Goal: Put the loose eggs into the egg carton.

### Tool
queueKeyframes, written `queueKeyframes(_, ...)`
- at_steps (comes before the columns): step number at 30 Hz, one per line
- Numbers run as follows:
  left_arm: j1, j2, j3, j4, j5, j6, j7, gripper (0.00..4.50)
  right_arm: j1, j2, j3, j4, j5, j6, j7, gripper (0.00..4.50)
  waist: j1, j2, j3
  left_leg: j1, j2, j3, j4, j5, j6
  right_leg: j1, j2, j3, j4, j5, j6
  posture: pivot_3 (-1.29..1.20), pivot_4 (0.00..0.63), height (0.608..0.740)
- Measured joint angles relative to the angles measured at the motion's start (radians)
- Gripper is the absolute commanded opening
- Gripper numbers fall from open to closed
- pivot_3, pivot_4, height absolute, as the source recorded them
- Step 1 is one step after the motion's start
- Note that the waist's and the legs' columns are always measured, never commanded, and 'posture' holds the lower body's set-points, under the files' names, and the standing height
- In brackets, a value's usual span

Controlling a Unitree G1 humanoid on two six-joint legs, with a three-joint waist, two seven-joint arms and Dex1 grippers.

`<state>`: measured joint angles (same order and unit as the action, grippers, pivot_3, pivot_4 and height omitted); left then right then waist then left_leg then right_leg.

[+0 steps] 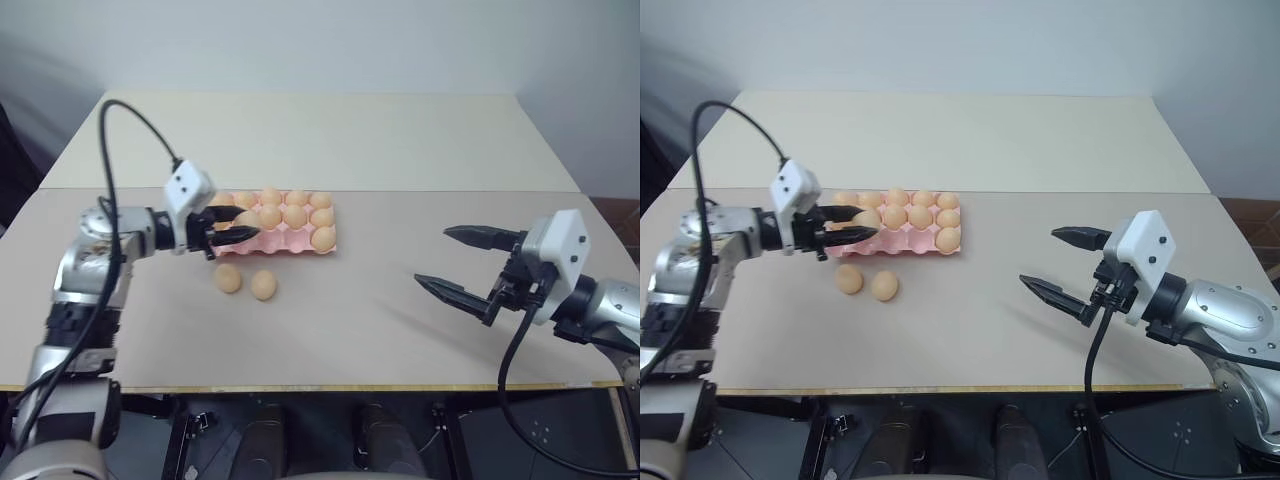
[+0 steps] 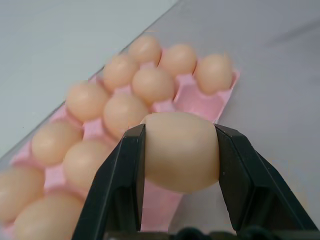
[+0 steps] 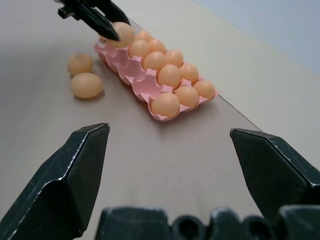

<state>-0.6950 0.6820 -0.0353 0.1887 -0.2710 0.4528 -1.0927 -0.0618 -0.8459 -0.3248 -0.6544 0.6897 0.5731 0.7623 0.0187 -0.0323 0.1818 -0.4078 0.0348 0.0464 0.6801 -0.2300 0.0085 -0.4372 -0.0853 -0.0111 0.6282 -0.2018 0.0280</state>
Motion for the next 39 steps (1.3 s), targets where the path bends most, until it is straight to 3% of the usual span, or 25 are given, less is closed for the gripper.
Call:
queueKeyframes(4,-0.069,-0.093,-0.072,0.109,0.05,-0.041,0.024,1.84,0.005,0.0,-0.003,-0.006,0.001,0.0,-0.006,4.5,-0.005,0.0,0.0,0.0,0.0,0.0,0.0,0.0,0.0,0.0,0.0,0.0,0.0,0.0,0.0,0.0,0.15,0.74)
queueKeyframes(9,-0.104,-0.12,-0.122,0.205,0.106,-0.115,0.011,1.84,0.037,0.006,-0.01,-0.024,0.003,0.001,-0.024,4.5,-0.015,0.0,0.0,0.0,0.0,0.0,0.0,0.0,0.0,0.0,0.001,0.0,0.0,0.0,0.0,0.0,0.15,0.74)
queueKeyframes(18,-0.141,-0.134,-0.121,0.245,0.113,-0.158,-0.022,4.48,0.052,0.01,-0.027,-0.047,0.022,0.001,-0.05,4.5,-0.009,0.0,0.0,0.0,0.0,-0.001,0.0,0.0,0.0,0.0,0.001,0.0,0.0,0.001,0.001,0.0,0.15,0.74)
queueKeyframes(28,-0.025,0.021,0.049,0.084,0.012,-0.141,-0.061,4.48,0.046,0.008,-0.041,-0.026,0.022,0.0,-0.027,4.5,-0.02,0.0,0.0,0.001,0.001,0.0,0.0,0.0,0.0,0.0,0.001,0.001,0.001,0.001,0.001,0.0,0.15,0.74)
queueKeyframes(34,0.244,0.194,0.24,-0.074,-0.143,-0.084,-0.179,4.48,0.025,-0.015,-0.038,0.039,0.021,-0.009,0.057,4.5,-0.029,0.0,0.0,0.001,0.002,0.0,0.0,0.0,0.0,0.0,0.0,0.001,0.0,0.0,0.0,0.0,0.15,0.74)
queueKeyframes(39,0.539,0.229,0.418,-0.21,-0.239,-0.05,-0.206,4.48,-0.001,-0.03,-0.031,0.086,0.019,-0.021,0.116,4.5,-0.028,0.0,0.0,0.001,0.003,0.0,-0.001,0.0,0.0,-0.001,0.0,0.0,0.0,0.0,0.0,0.0,0.15,0.74)
